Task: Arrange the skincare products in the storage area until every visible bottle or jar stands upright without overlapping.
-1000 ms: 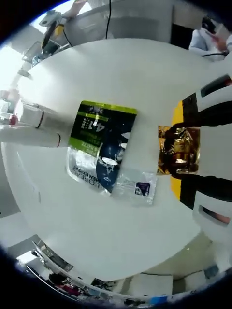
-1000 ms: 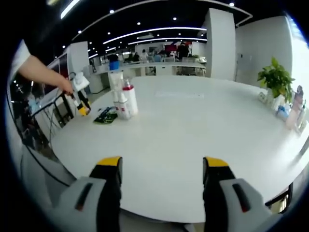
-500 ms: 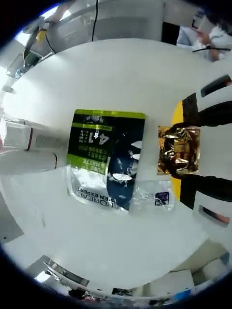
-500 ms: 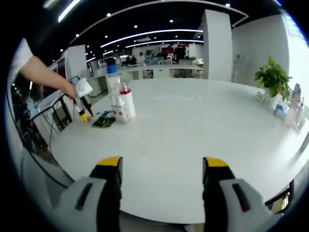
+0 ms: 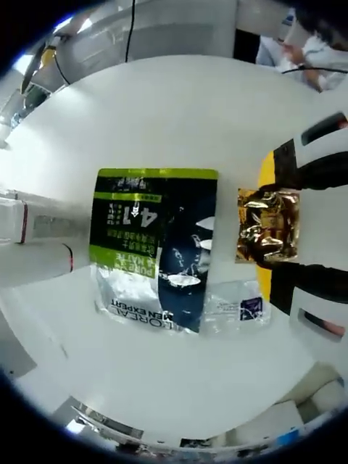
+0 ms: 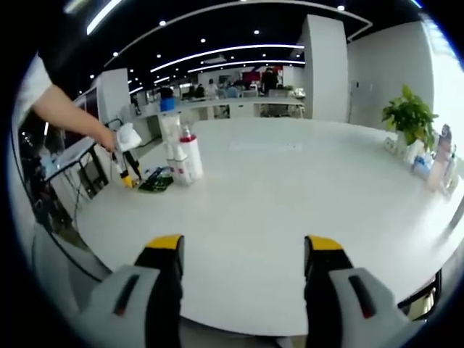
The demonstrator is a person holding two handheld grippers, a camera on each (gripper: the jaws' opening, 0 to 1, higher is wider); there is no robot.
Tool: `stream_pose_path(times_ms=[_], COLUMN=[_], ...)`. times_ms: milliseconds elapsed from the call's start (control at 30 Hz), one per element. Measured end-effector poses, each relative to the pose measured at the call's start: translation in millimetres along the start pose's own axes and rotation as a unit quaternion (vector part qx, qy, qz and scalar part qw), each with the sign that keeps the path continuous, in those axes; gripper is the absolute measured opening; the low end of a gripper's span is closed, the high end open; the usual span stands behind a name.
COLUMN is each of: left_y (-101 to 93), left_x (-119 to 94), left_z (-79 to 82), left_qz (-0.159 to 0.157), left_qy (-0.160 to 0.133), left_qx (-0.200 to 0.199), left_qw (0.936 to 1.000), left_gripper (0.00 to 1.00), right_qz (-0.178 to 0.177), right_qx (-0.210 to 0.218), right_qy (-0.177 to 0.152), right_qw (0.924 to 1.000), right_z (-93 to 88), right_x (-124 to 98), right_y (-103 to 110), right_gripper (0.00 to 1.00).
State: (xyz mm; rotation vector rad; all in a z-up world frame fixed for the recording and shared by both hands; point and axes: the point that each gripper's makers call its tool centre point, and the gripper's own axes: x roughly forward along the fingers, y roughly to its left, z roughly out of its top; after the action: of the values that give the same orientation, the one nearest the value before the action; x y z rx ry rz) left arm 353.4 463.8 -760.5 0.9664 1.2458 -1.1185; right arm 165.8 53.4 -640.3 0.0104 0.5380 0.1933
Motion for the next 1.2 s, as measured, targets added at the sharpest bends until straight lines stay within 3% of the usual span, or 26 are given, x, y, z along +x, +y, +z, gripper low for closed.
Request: stream_pose_path(times_ms=[200, 600, 800, 900, 1033, 1200], left_y=[1.4, 0.8, 3.0, 5.9, 26.7, 55.4], left_x=[0.2, -1.6, -13.0, -19.0, -26.0, -30.6], left_z=[4.0, -1.0, 5.2, 6.3, 7.4, 7.4], left_qz=[0.002, 0.009, -0.002, -0.004, 0.015, 0.074], left_qy=[-0.002, 0.004, -0.026, -0.030, -0.040, -0.042], left_qx=[-0.016, -0.007, -0.030, -0.014, -0.026, -0.040], left_qw=[0.9999, 0.9999, 0.9992, 0.9994, 0.9987, 0.9956], left_gripper=[0.40, 0.42, 0.47, 0.45, 0.43, 0.41], right_qz=[0.001, 0.003, 0.006, 0.007, 0.007, 0.003], right_qx=[-0.001, -0.001, -0.002, -0.002, -0.003, -0.001], right_qy=[0.001, 0.002, 0.003, 0.004, 0.005, 0.005], right_qw=[1.0000, 1.0000, 1.0000, 1.0000, 1.0000, 1.0000], right_z=[-1.1, -2.0, -2.3, -2.6, -2.1, -2.0], right_x=[0.3, 0.8, 0.8, 1.0, 0.8, 0.3], right_y=[-0.2, 0.2, 2.2, 2.6, 3.6, 1.8], right_gripper=[0.69, 0.69, 0.69, 0.69, 0.69, 0.69])
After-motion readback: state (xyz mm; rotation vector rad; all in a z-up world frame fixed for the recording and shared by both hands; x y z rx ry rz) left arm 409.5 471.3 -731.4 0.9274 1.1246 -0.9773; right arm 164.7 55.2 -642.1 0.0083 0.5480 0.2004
